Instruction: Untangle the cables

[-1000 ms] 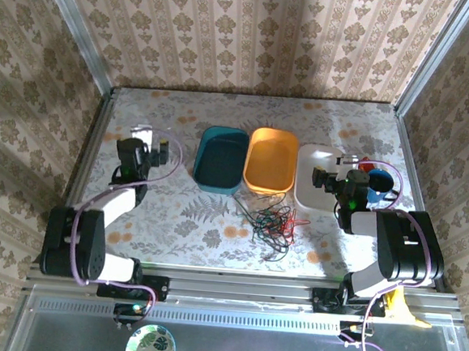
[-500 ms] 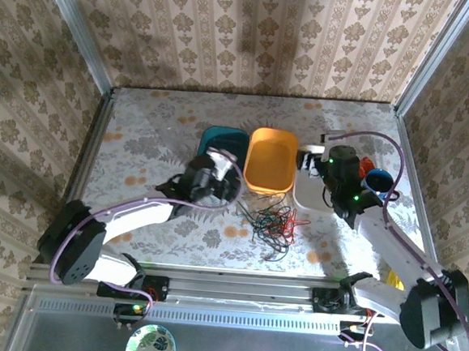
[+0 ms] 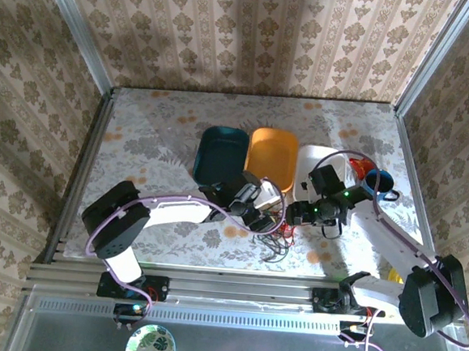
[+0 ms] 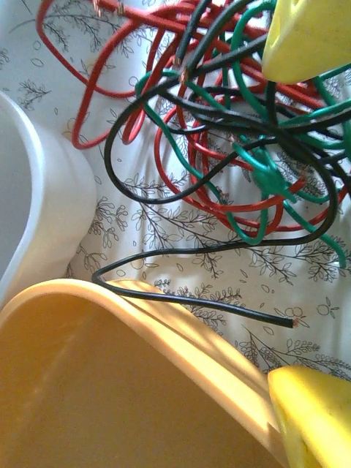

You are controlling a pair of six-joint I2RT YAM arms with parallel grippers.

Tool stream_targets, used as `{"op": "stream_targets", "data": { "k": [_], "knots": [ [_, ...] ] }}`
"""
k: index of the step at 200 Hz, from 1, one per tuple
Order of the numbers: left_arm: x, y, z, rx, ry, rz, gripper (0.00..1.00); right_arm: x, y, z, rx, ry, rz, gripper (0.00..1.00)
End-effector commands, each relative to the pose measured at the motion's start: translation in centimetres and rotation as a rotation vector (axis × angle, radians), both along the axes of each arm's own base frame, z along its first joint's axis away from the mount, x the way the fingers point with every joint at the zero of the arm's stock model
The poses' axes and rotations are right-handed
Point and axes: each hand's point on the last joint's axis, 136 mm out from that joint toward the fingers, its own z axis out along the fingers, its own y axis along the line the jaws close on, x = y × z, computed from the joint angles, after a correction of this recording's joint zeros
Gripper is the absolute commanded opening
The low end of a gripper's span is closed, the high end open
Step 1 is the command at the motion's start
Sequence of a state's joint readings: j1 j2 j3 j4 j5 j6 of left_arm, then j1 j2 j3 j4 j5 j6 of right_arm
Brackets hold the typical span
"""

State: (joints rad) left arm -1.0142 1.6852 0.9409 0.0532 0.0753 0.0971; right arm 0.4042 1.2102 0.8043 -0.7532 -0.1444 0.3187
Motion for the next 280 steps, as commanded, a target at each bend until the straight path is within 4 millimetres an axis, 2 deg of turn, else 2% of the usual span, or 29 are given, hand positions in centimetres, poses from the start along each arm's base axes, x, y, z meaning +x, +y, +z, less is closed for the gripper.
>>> {"op": "stream_targets", "data": {
  "k": [1, 72, 123, 147, 173, 196, 230, 280],
  "knots": [
    [0.2, -1.2, 0.3, -0.007, -0.023, -0.041, 1.0, -1.6, 0.2, -1.1, 0.008, 0.085, 0.002, 0.81],
    [1.7, -0.9, -2.2, 0.039, -0.036, 0.038, 1.0, -1.4, -0.3, -2.8, -0.046, 0.115, -0.004, 0.77],
    [2.2, 0.1, -3.4, 0.067, -0.05, 0.087, 1.0, -1.1, -3.2, -2.2, -0.166, 0.065, -0.116, 0.77],
    [2.1, 0.4, -4.0, 0.076, -0.047, 0.097, 1.0, -1.0, -2.8, -1.6, -0.133, 0.04, -0.121, 0.77],
    [2.1, 0.5, -4.3, 0.078, -0.052, 0.095, 1.0, -0.2, -1.4, -1.0, -0.057, 0.002, -0.092, 0.74],
    [2.2, 0.4, -4.2, 0.079, -0.058, 0.09, 1.0, 0.6, -0.2, -0.7, -0.014, -0.009, -0.065, 0.63],
    [2.3, 0.3, -4.1, 0.075, -0.068, 0.09, 1.0, 1.5, 0.4, -0.8, -0.008, -0.016, -0.036, 0.47],
    [2.4, 0.4, -4.5, 0.085, -0.07, 0.095, 1.0, 1.9, 1.2, -2.1, 0.012, 0.01, -0.024, 0.18]
  ]
}}
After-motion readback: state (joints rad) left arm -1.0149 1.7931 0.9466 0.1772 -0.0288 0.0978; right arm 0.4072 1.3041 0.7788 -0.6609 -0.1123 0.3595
